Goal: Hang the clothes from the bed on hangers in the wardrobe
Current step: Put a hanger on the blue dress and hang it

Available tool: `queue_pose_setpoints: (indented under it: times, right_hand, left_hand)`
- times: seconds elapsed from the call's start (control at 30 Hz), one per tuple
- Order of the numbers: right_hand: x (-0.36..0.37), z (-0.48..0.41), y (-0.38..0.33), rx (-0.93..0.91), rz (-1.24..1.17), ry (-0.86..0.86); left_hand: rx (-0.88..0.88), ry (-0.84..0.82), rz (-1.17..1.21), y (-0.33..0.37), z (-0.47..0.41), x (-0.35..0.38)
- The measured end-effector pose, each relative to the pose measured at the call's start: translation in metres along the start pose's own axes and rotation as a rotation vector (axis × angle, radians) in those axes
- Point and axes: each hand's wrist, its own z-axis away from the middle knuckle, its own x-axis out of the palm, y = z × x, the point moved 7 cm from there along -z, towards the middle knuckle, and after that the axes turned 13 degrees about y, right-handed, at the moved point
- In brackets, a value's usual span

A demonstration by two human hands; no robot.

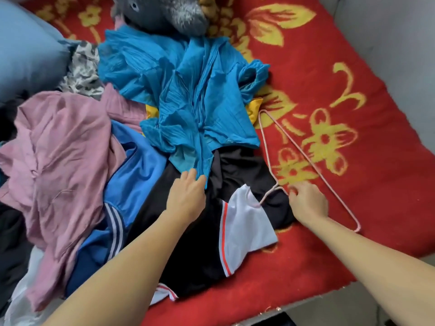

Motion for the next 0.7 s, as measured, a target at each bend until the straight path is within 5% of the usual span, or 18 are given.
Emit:
queue_pose_setpoints:
  times: [0.2, 0.4, 0.7]
  right_hand:
    - [-0.005, -0.056, -0.114, -0.351, -0.247, 0.174]
    - [0.032, -0.083, -0.154, -0.243, -0.113, 0.058]
    - [0.0, -0.027, -0.164, -0.292, -0.02, 0.009]
  left_hand:
    - [-0.164, 0.018, -0.036, -0.022, -0.021, 0.048]
    - [-0.26, 0.142, 0.2, -0.04, 0.002, 0.044]
    - [-0.442, 0.326, 0.442, -0.079, 0.097, -0.071]
